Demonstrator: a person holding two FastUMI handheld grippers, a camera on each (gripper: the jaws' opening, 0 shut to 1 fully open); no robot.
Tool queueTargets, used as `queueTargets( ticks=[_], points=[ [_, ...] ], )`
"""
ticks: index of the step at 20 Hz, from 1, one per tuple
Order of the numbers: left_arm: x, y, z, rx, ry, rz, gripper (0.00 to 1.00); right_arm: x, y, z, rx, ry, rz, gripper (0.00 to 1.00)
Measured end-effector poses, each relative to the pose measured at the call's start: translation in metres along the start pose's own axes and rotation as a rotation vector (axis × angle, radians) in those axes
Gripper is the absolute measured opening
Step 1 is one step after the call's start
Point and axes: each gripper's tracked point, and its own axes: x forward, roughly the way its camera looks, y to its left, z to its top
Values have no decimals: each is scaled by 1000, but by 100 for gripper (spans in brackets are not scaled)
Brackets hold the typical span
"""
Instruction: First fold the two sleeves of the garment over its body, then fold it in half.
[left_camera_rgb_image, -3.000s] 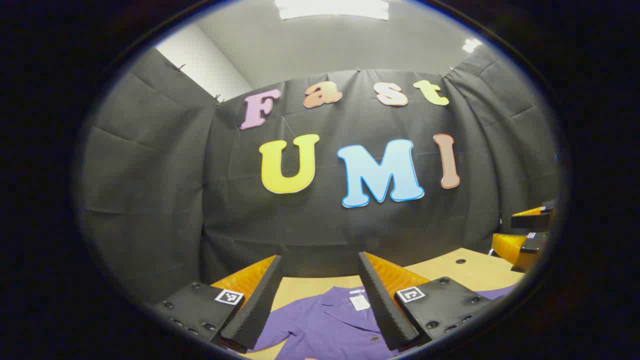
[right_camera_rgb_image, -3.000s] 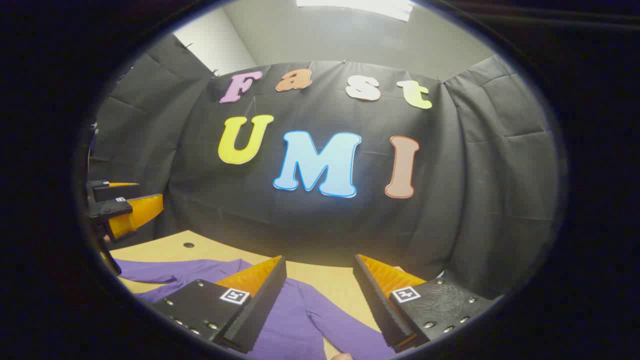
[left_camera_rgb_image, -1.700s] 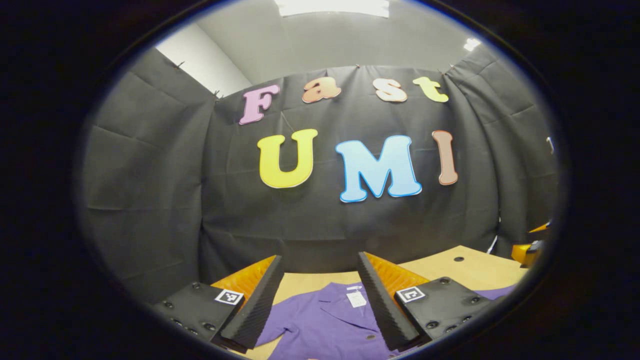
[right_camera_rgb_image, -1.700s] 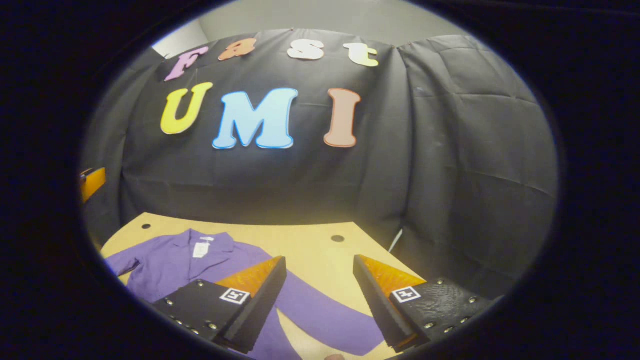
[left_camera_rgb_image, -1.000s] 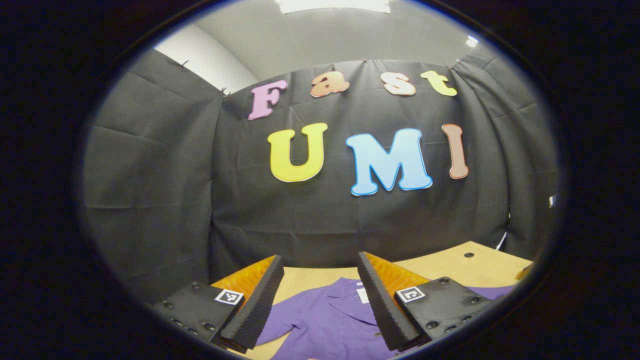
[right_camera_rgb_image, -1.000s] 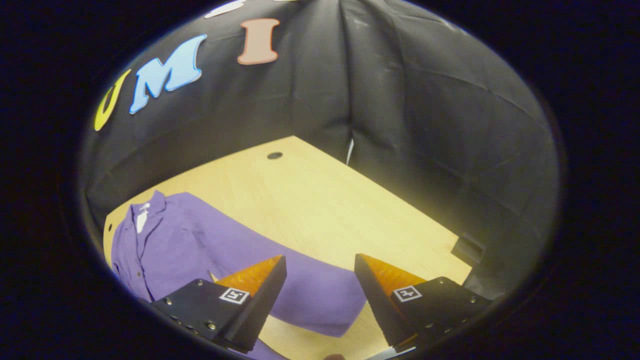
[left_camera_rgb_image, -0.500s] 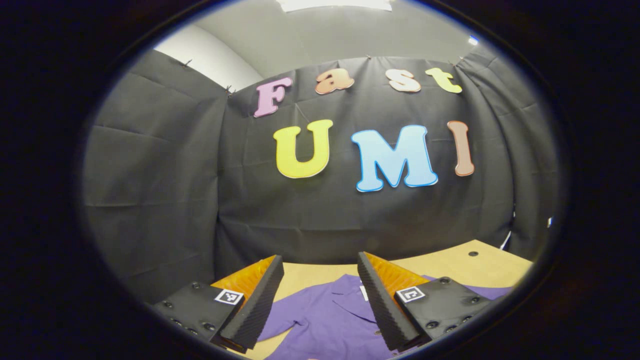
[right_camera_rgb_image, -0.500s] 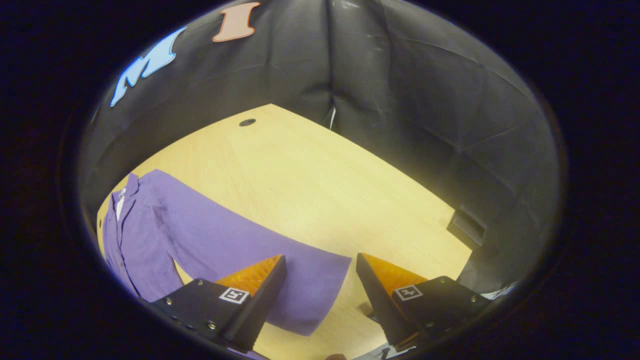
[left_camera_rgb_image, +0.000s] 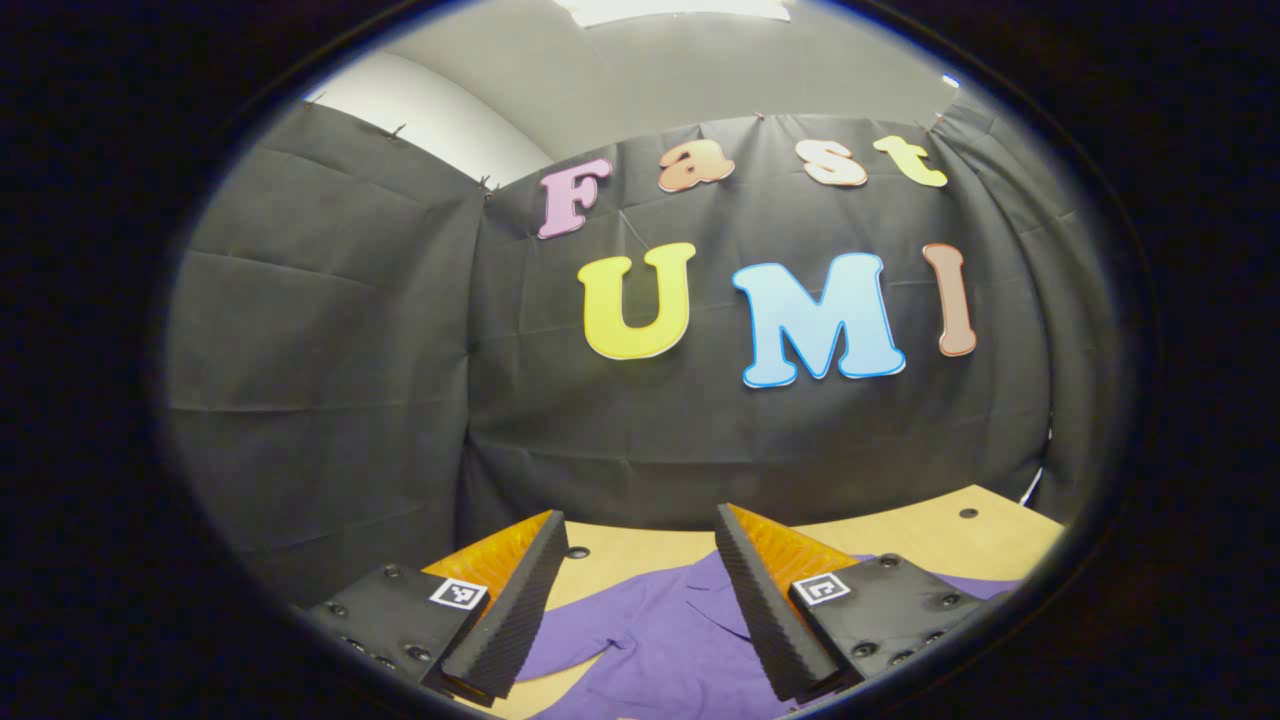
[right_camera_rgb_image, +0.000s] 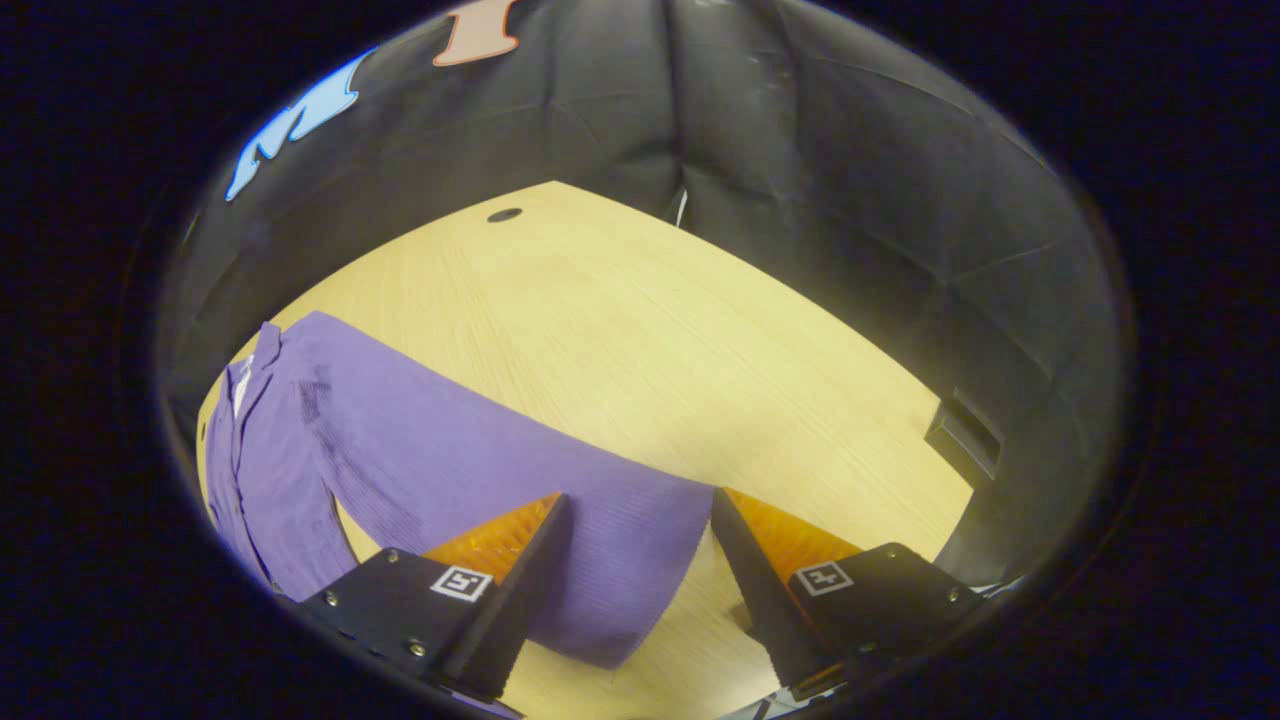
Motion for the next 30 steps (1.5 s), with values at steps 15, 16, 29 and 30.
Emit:
queueTargets(
  ticks=[15,16,29,30],
  points=[
    [-7,61,4,4,-29,-52,95,-9,37,17,-2,-59,29,2],
    [-8,65,3,1,-30,-51,94,-16,41,26,-1,-84,41,2],
    [-5,126,-31,-46,14,-6,94,-181,206,146,-76,-432,444,1],
    [-6,135,-36,-51,22,5,94,-192,222,148,-102,-448,476,1]
  ],
)
